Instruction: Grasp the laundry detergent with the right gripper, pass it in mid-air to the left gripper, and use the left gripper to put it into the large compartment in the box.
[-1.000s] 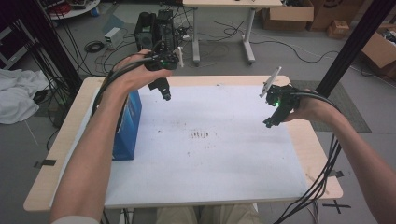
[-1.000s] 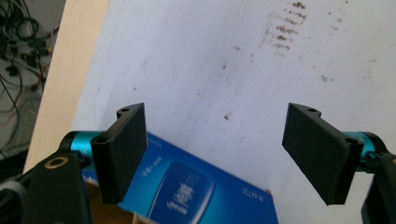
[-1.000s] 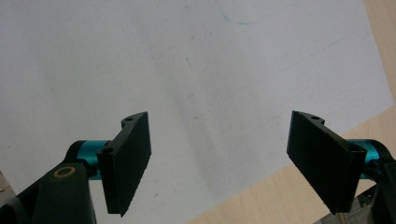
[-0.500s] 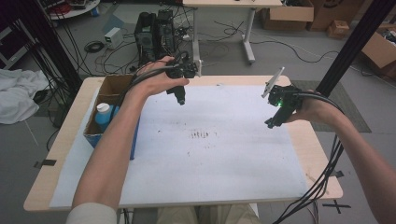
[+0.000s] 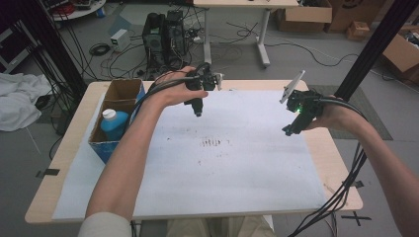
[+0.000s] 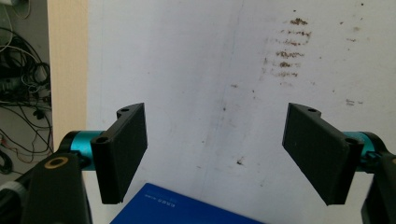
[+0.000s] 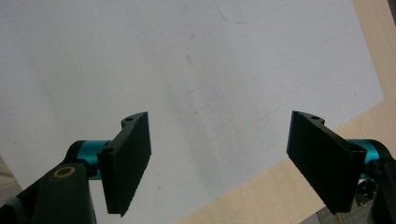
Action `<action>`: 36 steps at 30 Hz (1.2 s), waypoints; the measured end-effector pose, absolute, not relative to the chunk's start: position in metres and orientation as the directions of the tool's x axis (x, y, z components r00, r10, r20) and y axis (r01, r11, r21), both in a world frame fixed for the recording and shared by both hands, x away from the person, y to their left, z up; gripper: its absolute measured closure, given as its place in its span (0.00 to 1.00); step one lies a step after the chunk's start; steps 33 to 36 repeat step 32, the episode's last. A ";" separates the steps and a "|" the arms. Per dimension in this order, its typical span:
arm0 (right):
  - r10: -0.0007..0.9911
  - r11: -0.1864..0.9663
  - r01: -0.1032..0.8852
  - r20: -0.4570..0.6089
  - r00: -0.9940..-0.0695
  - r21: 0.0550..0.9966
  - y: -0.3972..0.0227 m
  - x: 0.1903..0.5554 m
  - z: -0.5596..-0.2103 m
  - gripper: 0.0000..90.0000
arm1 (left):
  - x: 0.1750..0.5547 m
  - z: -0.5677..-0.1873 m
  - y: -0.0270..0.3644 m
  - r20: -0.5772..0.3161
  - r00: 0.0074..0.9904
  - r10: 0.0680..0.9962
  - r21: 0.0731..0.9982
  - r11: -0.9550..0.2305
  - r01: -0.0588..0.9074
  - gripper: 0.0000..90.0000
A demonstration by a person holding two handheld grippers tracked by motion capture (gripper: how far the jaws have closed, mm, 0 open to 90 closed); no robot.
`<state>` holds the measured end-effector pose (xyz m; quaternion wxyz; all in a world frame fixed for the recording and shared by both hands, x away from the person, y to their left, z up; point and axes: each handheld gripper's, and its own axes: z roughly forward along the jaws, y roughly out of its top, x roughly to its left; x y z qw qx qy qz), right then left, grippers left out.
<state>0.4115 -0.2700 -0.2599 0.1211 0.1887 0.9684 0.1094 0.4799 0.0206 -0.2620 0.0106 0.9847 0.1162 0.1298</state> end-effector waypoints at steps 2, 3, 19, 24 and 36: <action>0.389 0.907 0.335 -0.199 -0.900 0.255 -0.271 0.411 -0.261 0.24 | 0.481 -0.262 0.022 0.252 0.940 0.231 0.050 -0.973 0.226 0.25; 0.390 0.906 0.336 -0.197 -0.900 0.259 -0.271 0.411 -0.260 0.24 | 0.480 -0.262 0.021 0.250 0.941 0.229 0.049 -0.973 0.224 0.25; 0.388 0.908 0.338 -0.195 -0.901 0.245 -0.267 0.412 -0.262 0.24 | 0.480 -0.263 0.022 0.238 0.942 0.235 0.057 -0.972 0.228 0.25; 0.385 0.909 0.334 -0.200 -0.901 0.248 -0.268 0.411 -0.261 0.24 | 0.478 -0.262 0.020 0.233 0.944 0.233 0.056 -0.972 0.226 0.25; 0.389 0.907 0.337 -0.203 -0.898 0.252 -0.269 0.409 -0.260 0.24 | 0.476 -0.263 0.020 0.226 0.946 0.233 0.059 -0.973 0.225 0.25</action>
